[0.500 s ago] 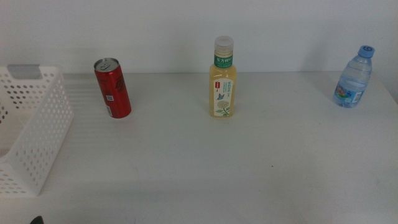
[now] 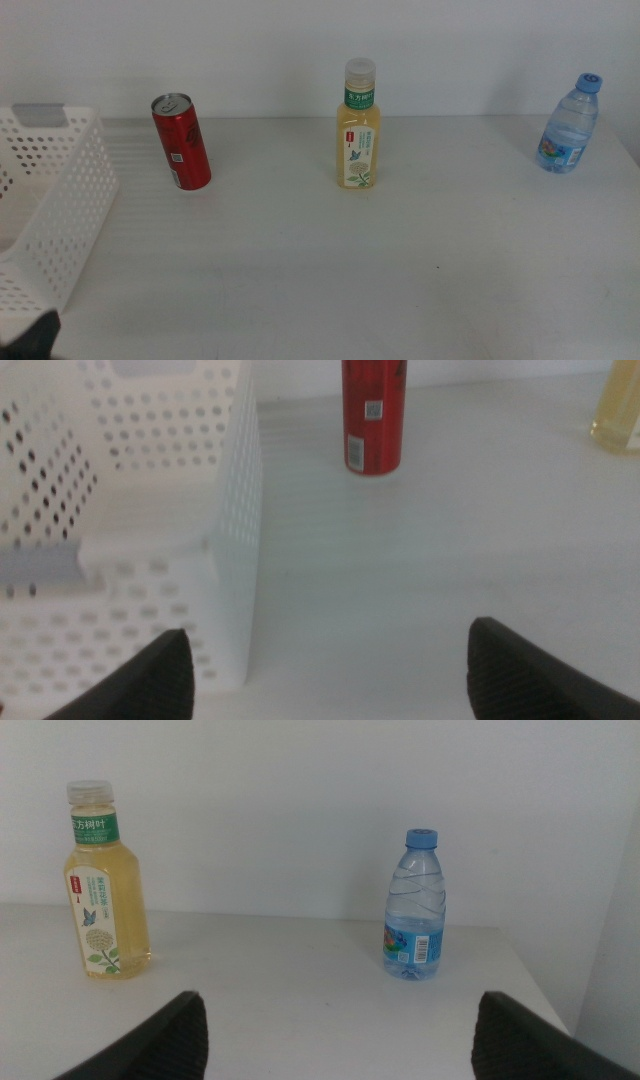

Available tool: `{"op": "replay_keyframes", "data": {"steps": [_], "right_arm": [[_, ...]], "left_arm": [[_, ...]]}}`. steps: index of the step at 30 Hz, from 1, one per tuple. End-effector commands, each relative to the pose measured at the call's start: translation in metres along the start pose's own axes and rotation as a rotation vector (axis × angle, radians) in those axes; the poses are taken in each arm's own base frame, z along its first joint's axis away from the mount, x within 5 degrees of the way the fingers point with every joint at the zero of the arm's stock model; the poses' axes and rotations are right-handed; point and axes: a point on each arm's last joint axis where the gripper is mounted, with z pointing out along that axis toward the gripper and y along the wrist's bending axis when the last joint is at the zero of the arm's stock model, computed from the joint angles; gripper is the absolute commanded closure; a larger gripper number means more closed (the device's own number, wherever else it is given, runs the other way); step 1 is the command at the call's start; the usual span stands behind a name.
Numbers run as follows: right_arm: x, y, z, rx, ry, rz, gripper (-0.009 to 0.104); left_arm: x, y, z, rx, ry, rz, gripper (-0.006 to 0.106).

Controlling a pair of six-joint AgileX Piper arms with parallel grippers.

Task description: Use arms to grab the bottles and put them into the dustbin to the left of the table.

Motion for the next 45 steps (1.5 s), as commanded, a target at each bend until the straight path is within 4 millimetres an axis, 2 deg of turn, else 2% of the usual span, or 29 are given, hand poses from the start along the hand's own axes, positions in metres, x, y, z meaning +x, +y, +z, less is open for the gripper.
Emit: {"op": "replay_keyframes", "data": {"steps": [1, 6, 8, 16, 20, 32, 38, 45], "right_arm": [[-0.011, 0.0, -0.003, 0.0, -0.113, -0.019, 0.019], [-0.011, 0.0, -0.003, 0.0, -0.113, -0.019, 0.019], [-0.011, 0.0, -0.003, 0.0, -0.113, -0.019, 0.019], [-0.011, 0.0, -0.003, 0.0, -0.113, -0.019, 0.019], [-0.011, 0.0, -0.003, 0.0, -0.113, -0.019, 0.019], [-0.011, 0.0, -0.003, 0.0, -0.113, -0.019, 0.019], [-0.011, 0.0, -0.003, 0.0, -0.113, -0.019, 0.019], [-0.011, 0.0, -0.003, 0.0, -0.113, -0.019, 0.019]], "left_arm": [[-0.039, 0.001, 0.003, 0.012, -0.082, -0.01, 0.01], [-0.077, -0.006, 0.017, 0.082, -0.078, 0.011, 0.01], [-0.086, -0.009, 0.026, 0.099, -0.1, 0.019, 0.01], [-0.097, -0.017, 0.071, 0.113, -0.21, 0.02, 0.01], [-0.092, -0.02, 0.095, 0.108, -0.197, 0.022, 0.01], [-0.069, -0.026, 0.149, 0.1, -0.205, 0.0, 0.01], [-0.061, -0.027, 0.159, 0.098, -0.201, -0.006, 0.01], [-0.062, -0.028, 0.16, 0.111, -0.226, -0.016, 0.01]]}}
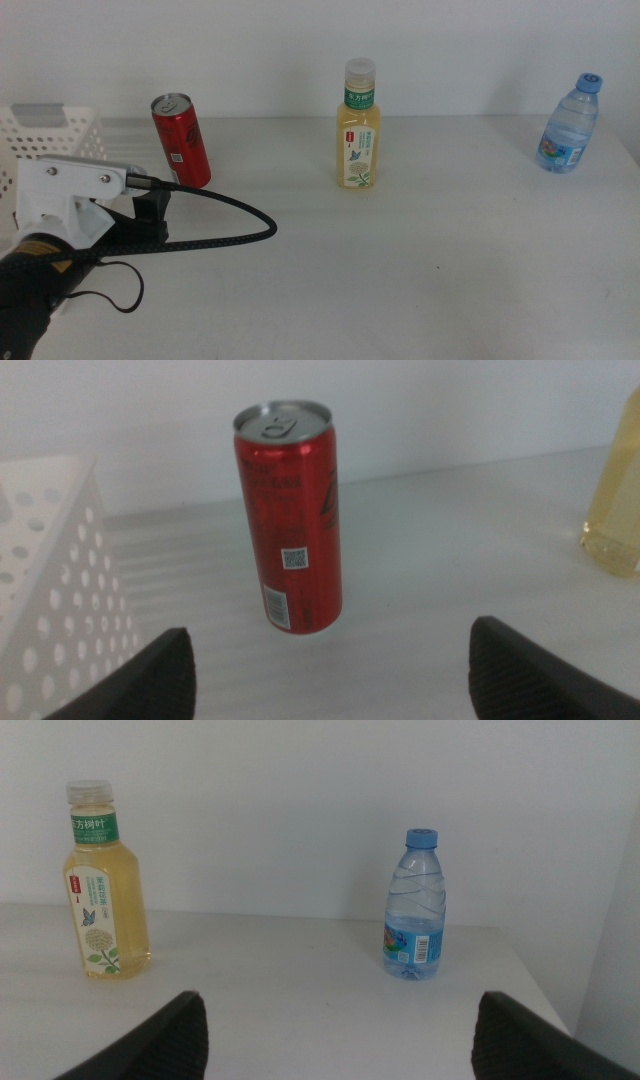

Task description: Use arms to grab the bottles and put them into the dustbin to the left of the table.

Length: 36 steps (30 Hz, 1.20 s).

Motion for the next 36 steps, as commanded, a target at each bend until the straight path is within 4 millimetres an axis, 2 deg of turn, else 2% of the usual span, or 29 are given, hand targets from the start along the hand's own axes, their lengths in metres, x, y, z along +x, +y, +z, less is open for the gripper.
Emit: {"op": "replay_keyframes", "data": {"steps": [1, 9, 22, 29, 36], "right_arm": [[-0.011, 0.0, -0.003, 0.0, -0.113, -0.019, 0.019], [-0.011, 0.0, -0.003, 0.0, -0.113, -0.019, 0.019], [-0.011, 0.0, -0.003, 0.0, -0.113, -0.019, 0.019], [-0.011, 0.0, -0.003, 0.0, -0.113, -0.019, 0.019], [-0.011, 0.0, -0.003, 0.0, -0.113, -0.019, 0.019]], "left_arm": [[-0.02, -0.001, 0.0, 0.006, -0.138, -0.016, 0.01], [-0.019, -0.001, 0.001, 0.006, -0.135, -0.016, 0.01], [-0.018, -0.001, 0.002, 0.009, -0.128, -0.11, 0.01], [-0.005, -0.002, 0.015, 0.013, -0.139, -0.118, 0.01], [-0.001, -0.003, 0.032, 0.027, -0.183, -0.123, 0.01]]}}
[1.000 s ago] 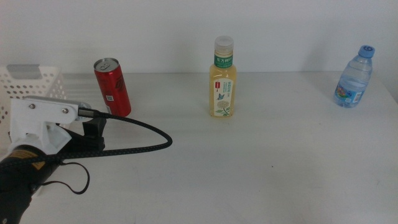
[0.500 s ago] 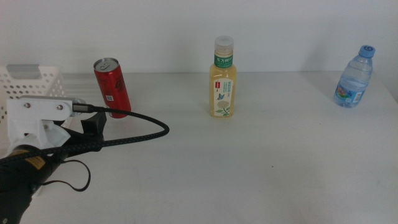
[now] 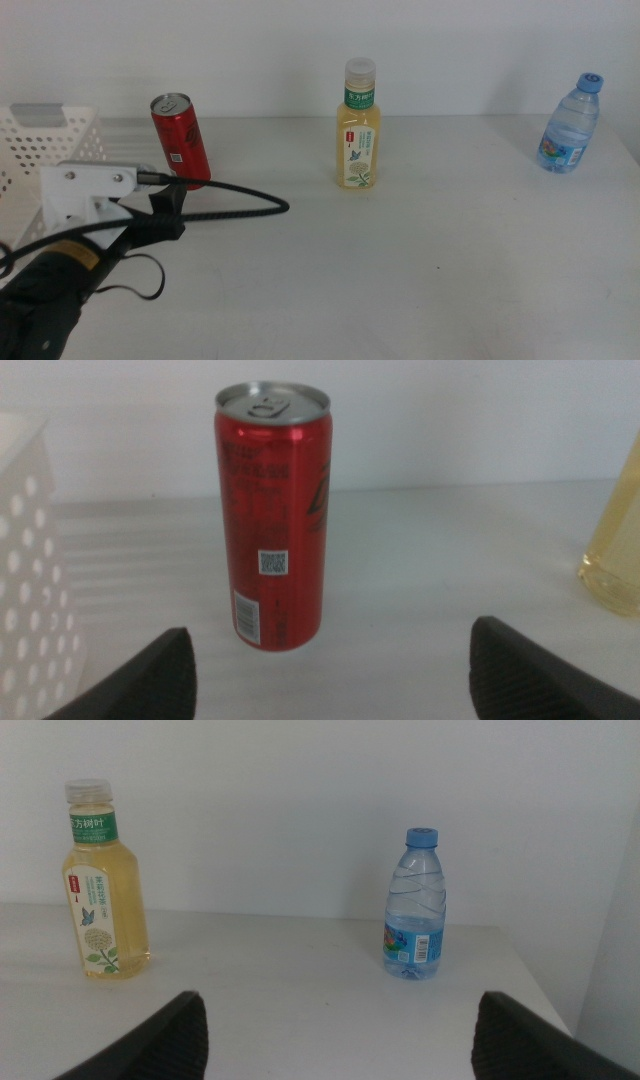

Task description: Use arms to grab the bottles and put them into the dustbin to the left of the table.

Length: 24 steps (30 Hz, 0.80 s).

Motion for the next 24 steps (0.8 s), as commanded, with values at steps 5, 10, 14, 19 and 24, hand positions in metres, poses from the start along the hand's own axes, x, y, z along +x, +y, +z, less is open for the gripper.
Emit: {"op": "replay_keyframes", "data": {"steps": [5, 10, 14, 19, 24], "right_arm": [[-0.011, 0.0, -0.003, 0.0, -0.113, -0.019, 0.019], [-0.011, 0.0, -0.003, 0.0, -0.113, -0.019, 0.019], [-0.011, 0.0, -0.003, 0.0, -0.113, -0.019, 0.019], [-0.011, 0.0, -0.003, 0.0, -0.113, -0.019, 0.019], [-0.011, 0.0, -0.003, 0.0, -0.113, -0.019, 0.019]], "left_arm": [[-0.019, -0.001, 0.026, 0.002, -0.141, -0.021, 0.01], [-0.02, 0.005, 0.049, -0.021, -0.139, -0.003, 0.01], [-0.026, 0.011, 0.072, -0.018, -0.136, -0.01, 0.01], [-0.028, 0.013, 0.091, -0.012, -0.132, -0.005, 0.01], [-0.023, 0.014, 0.113, -0.007, -0.119, -0.003, 0.01]]}}
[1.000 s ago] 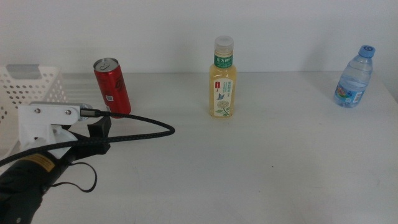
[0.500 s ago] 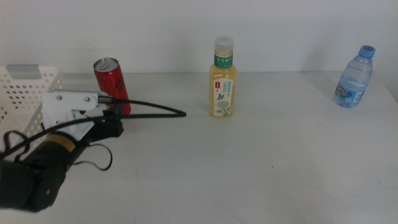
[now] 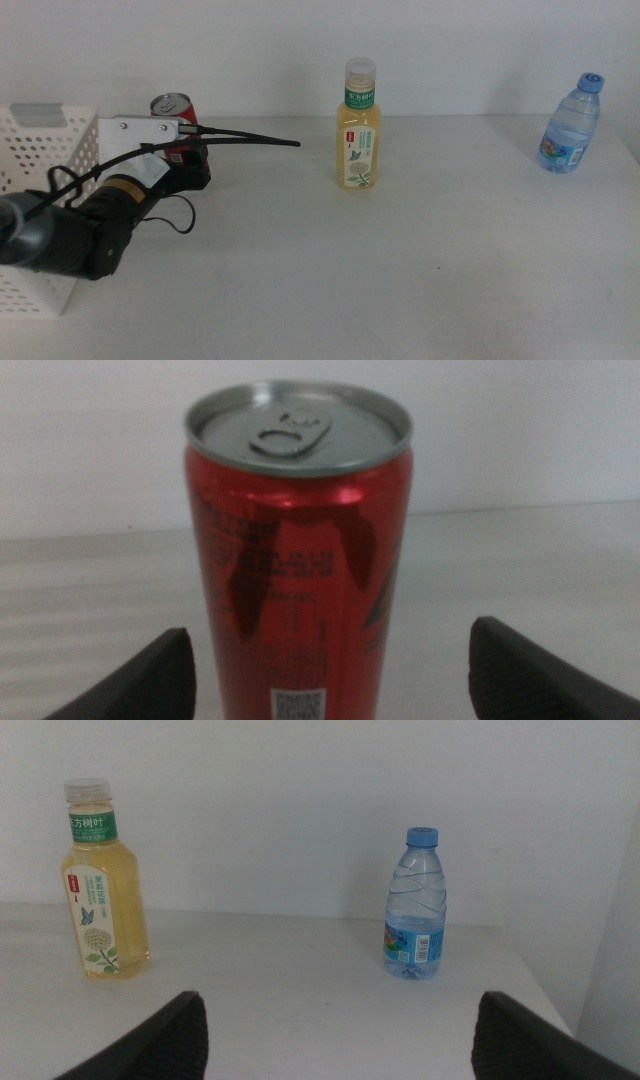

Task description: Use arms to grab the bottles and put them into the dustbin to the left of the table.

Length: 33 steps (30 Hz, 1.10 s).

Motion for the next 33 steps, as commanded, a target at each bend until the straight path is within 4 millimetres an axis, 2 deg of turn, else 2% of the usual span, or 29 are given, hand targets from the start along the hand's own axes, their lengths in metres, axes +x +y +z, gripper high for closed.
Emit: {"op": "replay_keyframes", "data": {"steps": [1, 12, 21, 23, 25, 28, 31, 32, 33], "right_arm": [[-0.011, 0.0, -0.003, 0.0, -0.113, -0.019, 0.019], [-0.011, 0.0, -0.003, 0.0, -0.113, -0.019, 0.019], [-0.011, 0.0, -0.003, 0.0, -0.113, -0.019, 0.019], [-0.011, 0.0, -0.003, 0.0, -0.113, -0.019, 0.019], [-0.011, 0.0, -0.003, 0.0, -0.113, -0.019, 0.019], [-0.011, 0.0, -0.003, 0.0, -0.113, -0.019, 0.019], [-0.011, 0.0, -0.003, 0.0, -0.113, -0.02, 0.019], [-0.011, 0.0, -0.003, 0.0, -0.113, -0.02, 0.019], [-0.011, 0.0, -0.003, 0.0, -0.113, -0.02, 0.019]], "left_arm": [[-0.027, -0.001, 0.009, 0.011, -0.139, -0.019, 0.01], [-0.019, 0.001, 0.05, 0.007, -0.161, -0.005, 0.01], [-0.015, 0.004, 0.074, -0.012, -0.184, 0.007, 0.011], [-0.015, 0.005, 0.076, -0.025, -0.19, -0.004, 0.014], [-0.016, 0.006, 0.077, -0.036, -0.197, -0.014, 0.023], [-0.017, 0.006, 0.076, -0.035, -0.199, -0.014, 0.042], [-0.018, 0.005, 0.076, -0.032, -0.198, -0.013, 0.072], [-0.022, 0.002, 0.07, -0.009, -0.201, 0.006, 0.099], [-0.025, 0.001, 0.065, -0.002, -0.202, 0.008, 0.106]]}}
